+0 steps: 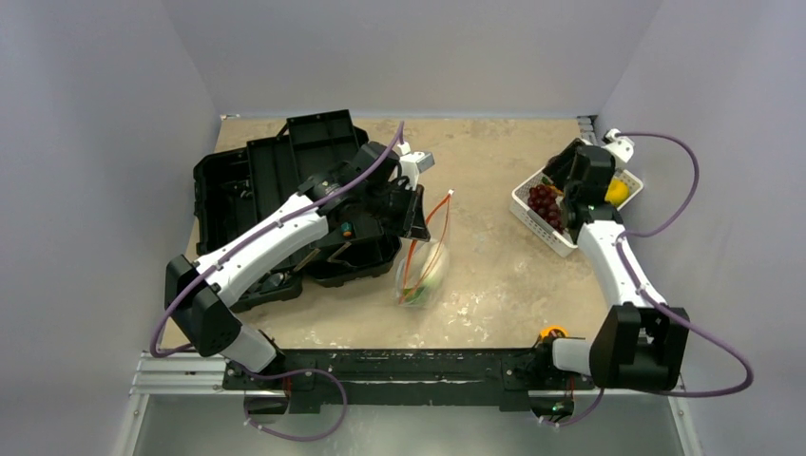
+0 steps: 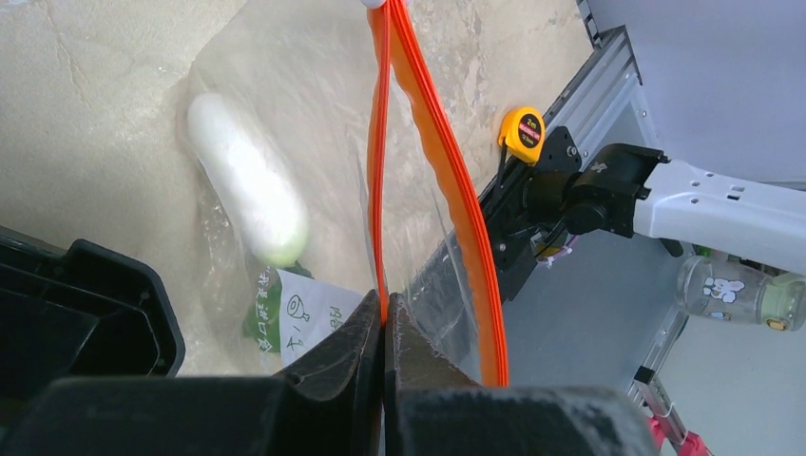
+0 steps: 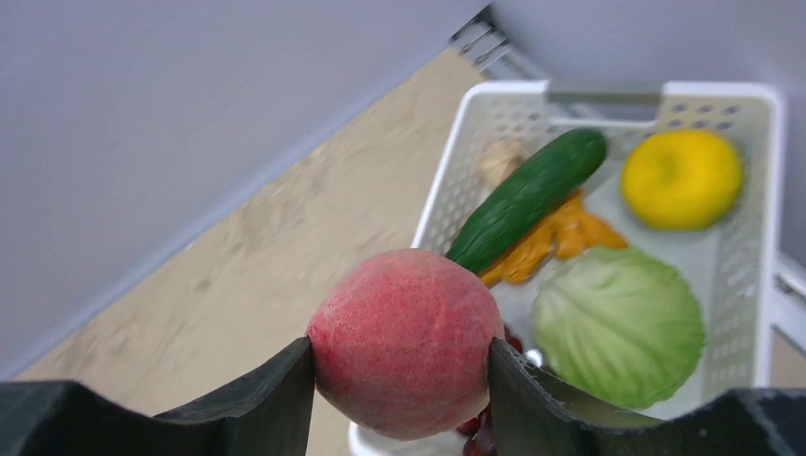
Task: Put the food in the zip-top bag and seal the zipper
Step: Pick up the fake fruit from the bin, then place the fake fruit in the zipper food storage bag.
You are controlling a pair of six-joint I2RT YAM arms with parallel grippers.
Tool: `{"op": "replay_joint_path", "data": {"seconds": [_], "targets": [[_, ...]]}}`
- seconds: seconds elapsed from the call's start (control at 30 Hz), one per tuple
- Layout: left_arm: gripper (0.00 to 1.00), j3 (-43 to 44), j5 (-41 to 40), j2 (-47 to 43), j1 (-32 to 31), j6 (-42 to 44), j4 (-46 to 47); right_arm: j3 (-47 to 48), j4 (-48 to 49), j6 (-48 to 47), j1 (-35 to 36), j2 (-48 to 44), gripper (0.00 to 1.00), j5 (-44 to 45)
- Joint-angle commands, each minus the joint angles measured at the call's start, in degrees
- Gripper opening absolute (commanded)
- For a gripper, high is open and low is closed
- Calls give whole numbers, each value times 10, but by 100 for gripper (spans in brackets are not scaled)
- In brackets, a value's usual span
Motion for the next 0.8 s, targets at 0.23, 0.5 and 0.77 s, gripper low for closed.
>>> {"op": "replay_joint_path", "data": {"seconds": [0.23, 0.5, 0.77], "targets": [[0, 23, 18, 17, 3, -2, -2, 12, -23, -105, 197, -133, 0, -262], [0, 40, -27, 27, 3, 32, -27, 4, -66, -48, 259, -227, 0, -333], [0, 35, -12, 30, 2, 26, -17, -8, -59, -65, 299, -289, 0, -397]]}}
